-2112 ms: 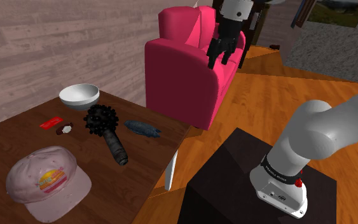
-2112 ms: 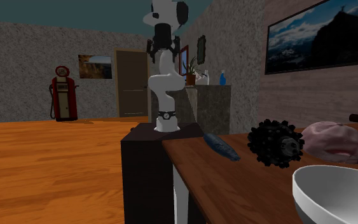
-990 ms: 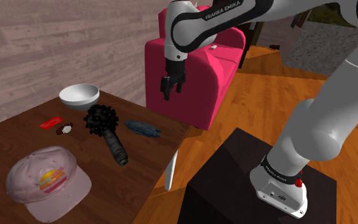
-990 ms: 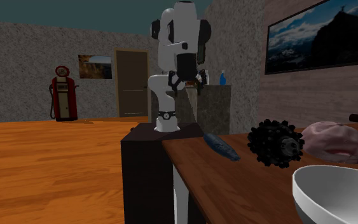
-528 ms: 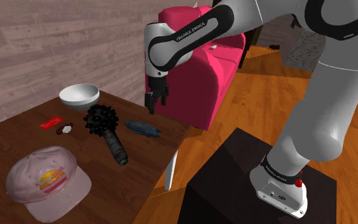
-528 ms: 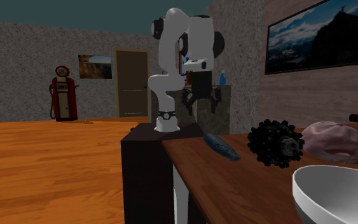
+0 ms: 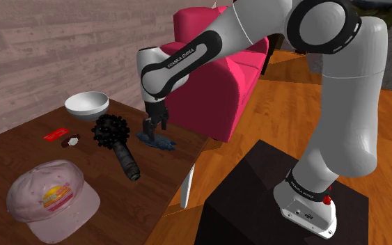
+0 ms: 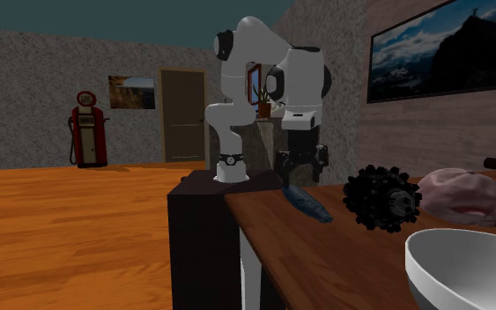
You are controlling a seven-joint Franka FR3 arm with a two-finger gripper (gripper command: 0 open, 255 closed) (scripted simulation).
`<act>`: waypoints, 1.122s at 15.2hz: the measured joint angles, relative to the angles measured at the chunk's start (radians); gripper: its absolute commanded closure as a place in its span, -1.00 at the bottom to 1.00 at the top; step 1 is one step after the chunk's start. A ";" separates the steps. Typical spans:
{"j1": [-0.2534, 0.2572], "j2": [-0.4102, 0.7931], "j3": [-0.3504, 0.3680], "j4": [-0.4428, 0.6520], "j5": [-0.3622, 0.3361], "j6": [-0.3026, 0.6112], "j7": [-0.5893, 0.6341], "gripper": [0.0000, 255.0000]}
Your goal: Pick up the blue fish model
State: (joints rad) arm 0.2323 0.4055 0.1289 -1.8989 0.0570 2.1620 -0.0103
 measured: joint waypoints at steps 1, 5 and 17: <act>0.000 0.008 0.000 0.000 -0.001 0.007 -0.001 -1.00; 0.002 0.045 -0.002 -0.002 -0.004 0.045 -0.005 -1.00; 0.003 0.069 -0.003 -0.003 -0.005 0.071 -0.006 1.00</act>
State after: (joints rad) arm 0.2352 0.4750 0.1261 -1.9023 0.0516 2.2328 -0.0166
